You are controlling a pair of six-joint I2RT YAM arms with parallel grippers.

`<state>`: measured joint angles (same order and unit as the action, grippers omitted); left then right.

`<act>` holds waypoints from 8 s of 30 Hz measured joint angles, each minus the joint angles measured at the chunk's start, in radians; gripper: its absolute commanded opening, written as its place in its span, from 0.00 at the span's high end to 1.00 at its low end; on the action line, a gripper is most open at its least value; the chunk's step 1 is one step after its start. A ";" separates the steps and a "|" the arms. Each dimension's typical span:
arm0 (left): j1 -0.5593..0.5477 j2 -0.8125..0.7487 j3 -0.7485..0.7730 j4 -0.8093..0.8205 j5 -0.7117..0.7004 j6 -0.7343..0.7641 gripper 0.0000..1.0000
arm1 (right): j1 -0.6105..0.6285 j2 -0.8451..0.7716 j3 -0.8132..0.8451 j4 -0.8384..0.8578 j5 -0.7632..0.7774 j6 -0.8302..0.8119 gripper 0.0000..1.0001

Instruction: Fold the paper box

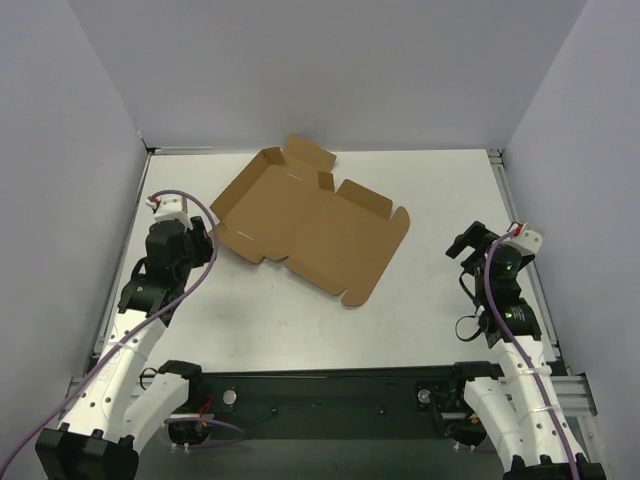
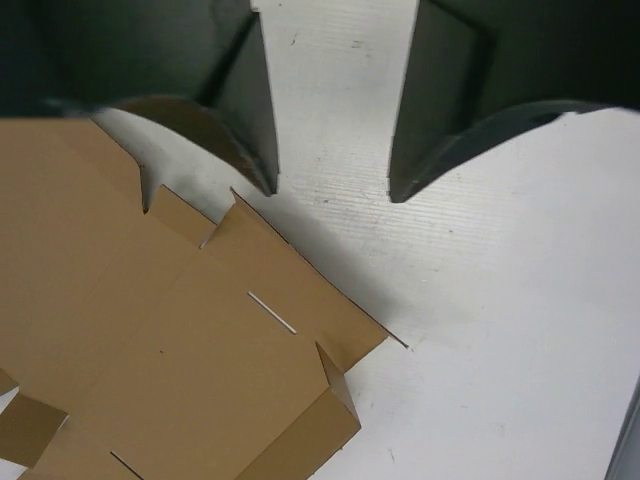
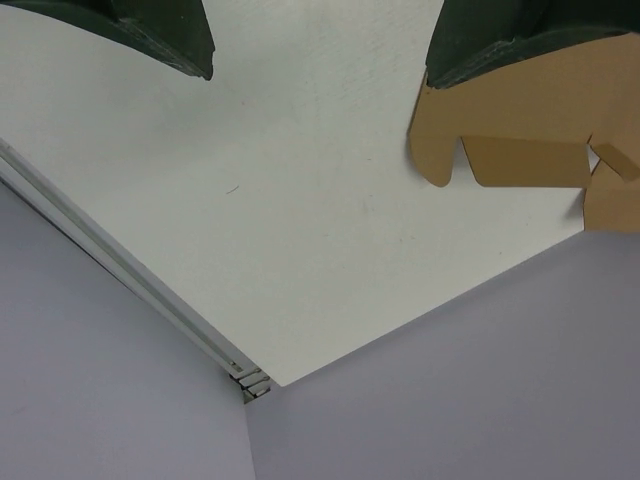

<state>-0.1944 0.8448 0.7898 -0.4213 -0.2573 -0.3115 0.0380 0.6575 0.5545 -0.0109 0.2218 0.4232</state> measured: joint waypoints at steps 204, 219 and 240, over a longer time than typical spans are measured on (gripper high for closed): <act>-0.429 0.170 0.035 0.276 0.369 0.660 0.22 | 0.611 0.705 0.217 0.555 -0.007 0.935 1.00; -0.452 0.336 0.035 0.327 0.316 0.658 0.23 | 0.592 0.702 0.169 0.597 -0.029 0.972 1.00; -0.452 0.433 0.050 0.430 0.363 0.581 1.00 | 0.569 0.663 0.091 0.661 -0.055 0.933 0.47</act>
<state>-0.6460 1.2774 0.8398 0.0090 0.1055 0.2695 0.6067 1.3209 0.6456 0.6502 0.1673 1.3560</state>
